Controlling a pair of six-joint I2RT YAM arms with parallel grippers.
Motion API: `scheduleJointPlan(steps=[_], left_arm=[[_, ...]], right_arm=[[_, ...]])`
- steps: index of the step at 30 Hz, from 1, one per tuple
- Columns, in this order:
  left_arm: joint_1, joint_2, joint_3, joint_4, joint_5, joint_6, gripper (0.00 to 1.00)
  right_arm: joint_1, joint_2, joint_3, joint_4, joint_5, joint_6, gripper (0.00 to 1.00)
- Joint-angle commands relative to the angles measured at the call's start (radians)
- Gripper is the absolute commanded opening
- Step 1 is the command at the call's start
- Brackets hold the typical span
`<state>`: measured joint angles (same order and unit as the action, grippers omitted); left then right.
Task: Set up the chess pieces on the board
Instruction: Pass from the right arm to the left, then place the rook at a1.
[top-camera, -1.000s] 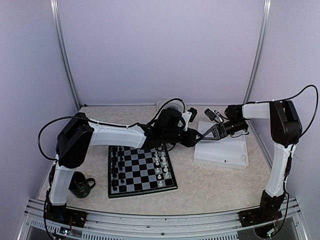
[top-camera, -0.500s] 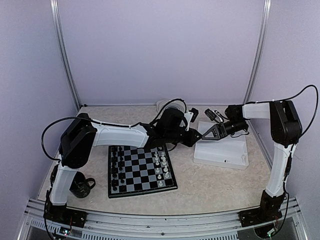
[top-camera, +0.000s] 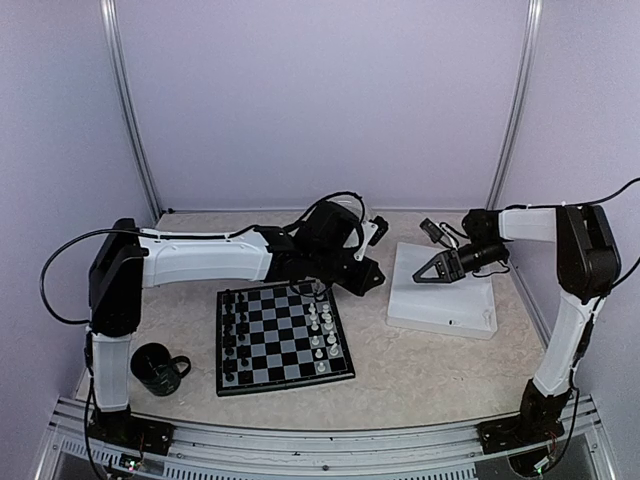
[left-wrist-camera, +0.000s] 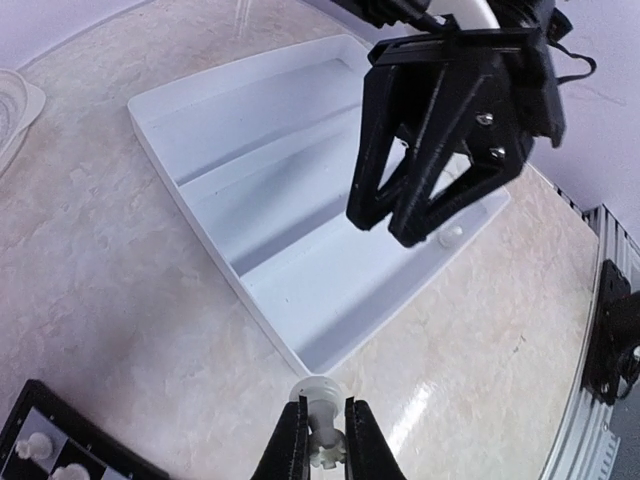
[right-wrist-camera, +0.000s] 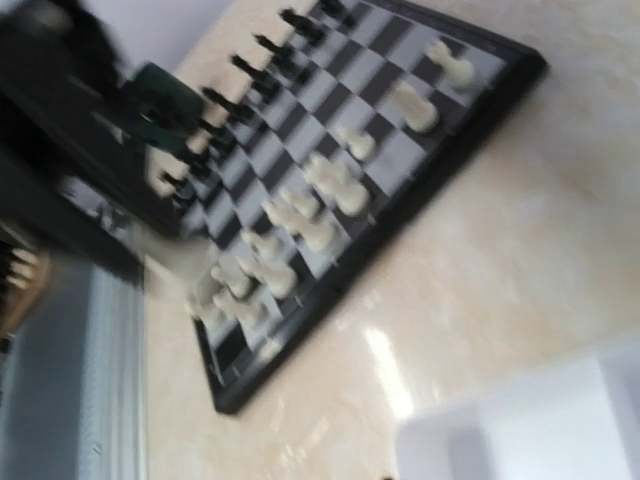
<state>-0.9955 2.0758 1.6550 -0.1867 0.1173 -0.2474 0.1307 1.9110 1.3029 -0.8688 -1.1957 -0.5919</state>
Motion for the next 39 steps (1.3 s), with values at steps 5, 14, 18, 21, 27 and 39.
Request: scheduleJointPlan(steps=[5,14,18,21,27,39], left_arm=[[-0.076,-0.177,-0.054,-0.399,0.022,0.132,0.06],[-0.158,-0.193,-0.152,-0.456,-0.008,0.134,0.06],[-0.182,-0.185,-0.196,-0.431,-0.023,0.103,0.06],[-0.195,-0.174,-0.214,-0.431,-0.042,0.073,0.06],[-0.197,-0.152,-0.219,-0.444,-0.078,0.036,0.06],[-0.178,-0.074,-0.179,-0.443,-0.11,0.0,0.06]], right_arm=[[-0.019,-0.177,-0.201,0.32,0.182,0.052,0.26],[-0.019,-0.228,-0.224,0.319,0.254,-0.01,0.27],[-0.019,-0.246,-0.235,0.321,0.255,-0.017,0.27],[-0.019,-0.264,-0.241,0.321,0.248,-0.014,0.28],[-0.019,-0.291,-0.247,0.326,0.25,-0.011,0.28],[-0.019,-0.272,-0.242,0.31,0.239,-0.026,0.28]])
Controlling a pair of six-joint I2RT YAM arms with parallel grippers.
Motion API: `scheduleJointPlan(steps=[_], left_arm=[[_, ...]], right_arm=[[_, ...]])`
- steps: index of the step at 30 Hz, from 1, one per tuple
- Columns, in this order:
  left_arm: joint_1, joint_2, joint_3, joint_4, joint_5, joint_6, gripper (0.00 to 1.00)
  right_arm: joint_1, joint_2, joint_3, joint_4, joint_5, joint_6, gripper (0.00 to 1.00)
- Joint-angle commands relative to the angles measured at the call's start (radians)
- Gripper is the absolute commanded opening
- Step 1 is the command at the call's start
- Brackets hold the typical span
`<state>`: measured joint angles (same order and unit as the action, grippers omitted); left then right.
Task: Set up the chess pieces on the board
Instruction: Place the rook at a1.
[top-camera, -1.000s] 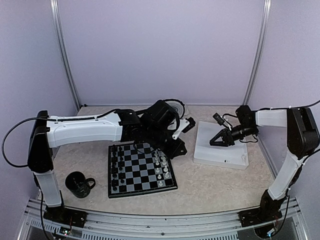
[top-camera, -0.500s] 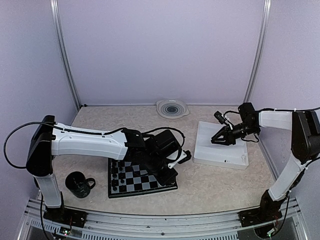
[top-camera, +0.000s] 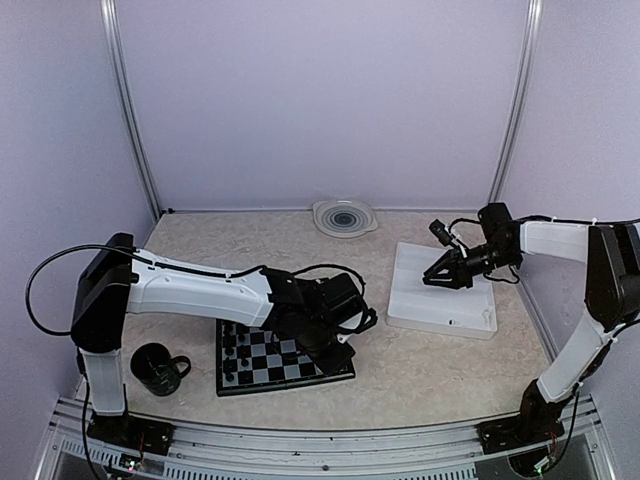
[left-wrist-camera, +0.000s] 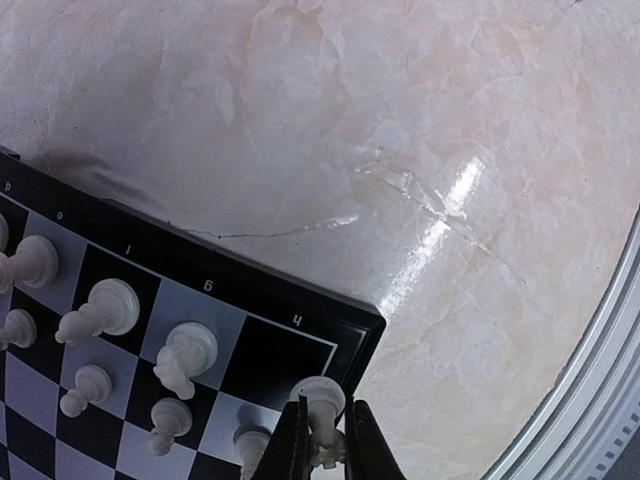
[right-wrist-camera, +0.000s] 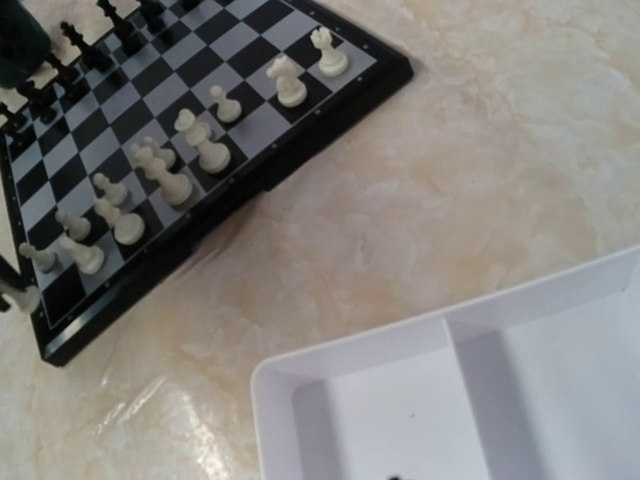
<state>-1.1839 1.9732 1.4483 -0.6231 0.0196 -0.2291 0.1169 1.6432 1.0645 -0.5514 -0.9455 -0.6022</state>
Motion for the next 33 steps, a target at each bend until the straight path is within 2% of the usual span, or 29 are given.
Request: scheduleJointPlan(steps=[1,28,33], left_arm=[[0.014,0.031,0.03,-0.007,-0.016,-0.02,0.06],[0.041,0.07,0.059,-0.034,0.016,-0.029,0.08],[0.039,0.072,0.063,-0.036,0.013,-0.029,0.14]], right_arm=[[-0.005,-0.002,-0.004,-0.009,-0.012,-0.019,0.28],[-0.003,0.027,0.012,-0.043,-0.029,-0.044,0.28],[-0.003,0.023,0.012,-0.043,-0.028,-0.044,0.28]])
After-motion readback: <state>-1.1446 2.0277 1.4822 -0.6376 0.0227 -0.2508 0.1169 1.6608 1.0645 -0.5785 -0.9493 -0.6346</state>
